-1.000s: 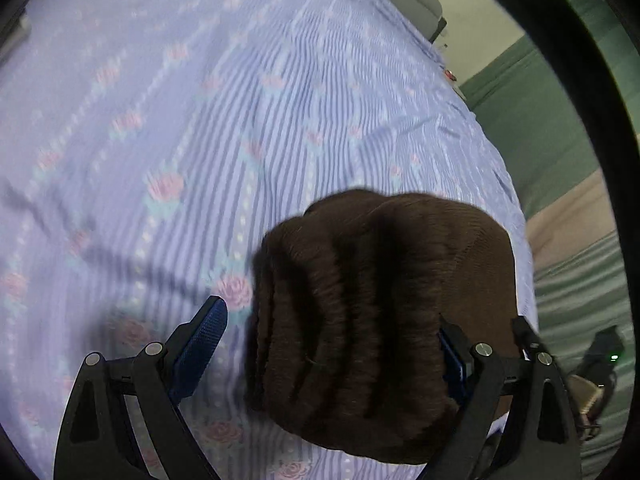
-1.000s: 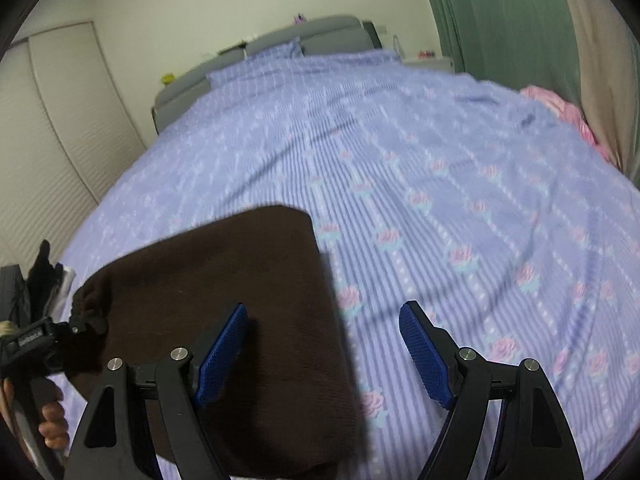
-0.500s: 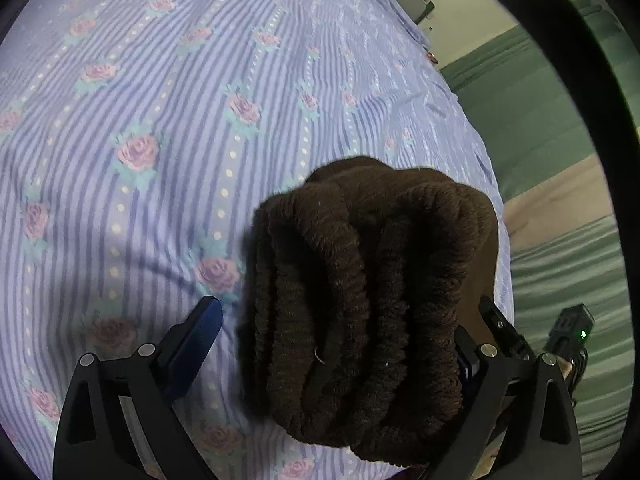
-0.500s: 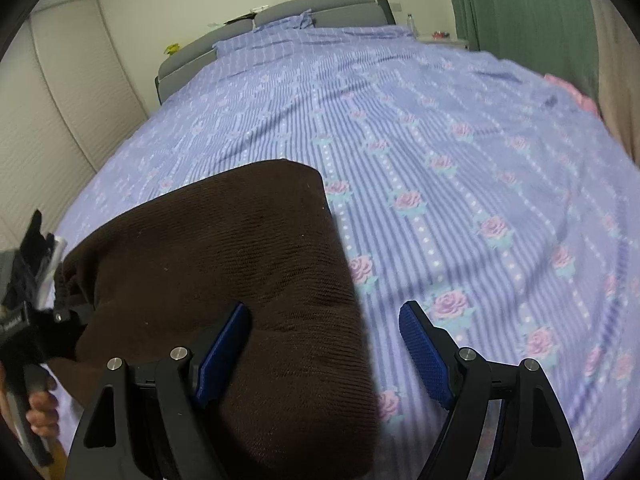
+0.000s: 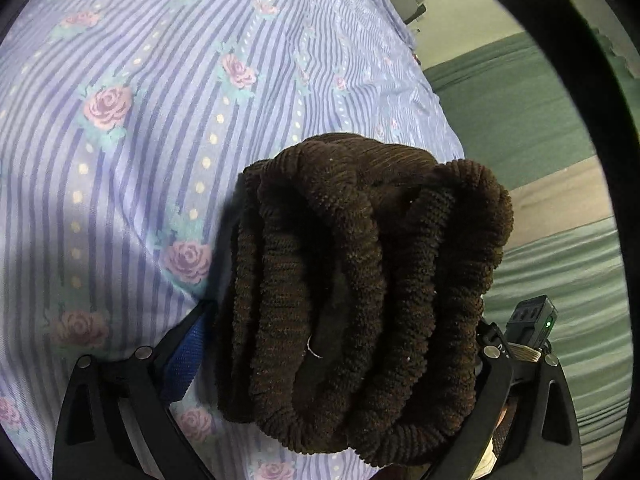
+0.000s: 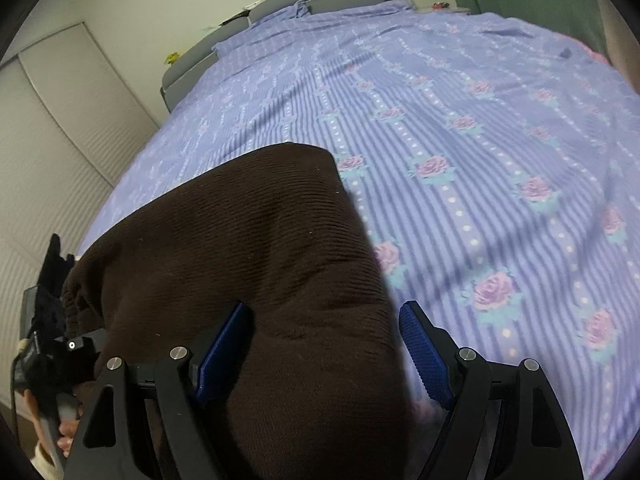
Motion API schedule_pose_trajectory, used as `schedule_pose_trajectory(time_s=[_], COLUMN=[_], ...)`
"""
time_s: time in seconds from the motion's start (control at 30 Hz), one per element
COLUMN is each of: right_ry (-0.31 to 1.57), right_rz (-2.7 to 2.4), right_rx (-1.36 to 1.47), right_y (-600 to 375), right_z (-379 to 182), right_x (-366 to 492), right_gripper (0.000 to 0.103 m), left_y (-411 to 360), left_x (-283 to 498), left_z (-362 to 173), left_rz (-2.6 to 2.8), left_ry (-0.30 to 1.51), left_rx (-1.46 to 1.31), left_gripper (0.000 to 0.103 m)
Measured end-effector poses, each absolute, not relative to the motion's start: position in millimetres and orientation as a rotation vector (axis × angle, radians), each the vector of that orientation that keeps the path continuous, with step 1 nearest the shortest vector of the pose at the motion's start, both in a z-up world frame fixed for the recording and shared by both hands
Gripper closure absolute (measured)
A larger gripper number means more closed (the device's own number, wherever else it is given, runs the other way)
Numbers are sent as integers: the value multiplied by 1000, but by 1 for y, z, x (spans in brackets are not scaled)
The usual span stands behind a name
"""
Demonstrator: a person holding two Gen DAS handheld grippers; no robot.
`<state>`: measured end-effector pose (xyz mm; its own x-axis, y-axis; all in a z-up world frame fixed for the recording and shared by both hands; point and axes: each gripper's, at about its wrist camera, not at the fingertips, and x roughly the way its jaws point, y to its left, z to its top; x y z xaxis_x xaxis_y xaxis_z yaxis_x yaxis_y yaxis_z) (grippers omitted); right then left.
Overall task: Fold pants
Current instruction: 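Grasp the bundle edge with the left tool while the right tool grasps the opposite edge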
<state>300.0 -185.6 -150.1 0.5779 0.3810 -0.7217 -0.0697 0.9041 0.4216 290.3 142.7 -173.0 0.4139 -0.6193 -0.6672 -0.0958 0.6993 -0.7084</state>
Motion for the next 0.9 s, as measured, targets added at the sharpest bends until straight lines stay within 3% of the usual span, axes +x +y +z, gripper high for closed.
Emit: schedule_pose_trajectory(time_s=[0.03,0.1,0.2,0.33,0.9], right_ry=[924,922,913,889,594], right_rz=[280,311,325,322,307], right_rx=[384,402,418,450,303], right_y=[-186,-187,-188,-191,-173], right_z=[-151,-150,-143,-126,-9], right_x=[301,300,292,278,171], right_gripper=[26,37,48,59,60], left_y=[142,141,136,131,151], left_x=[289,281,273,265,175], left_z=[-172,-160,-144,-127,-15], left_rz=[-362,-329,-306,-285,-359], left_ry=[1107,1069,1038,1014,747], left_rx=[-755,-721,-679,-653,-567], left_gripper=[7,27,39,44,45])
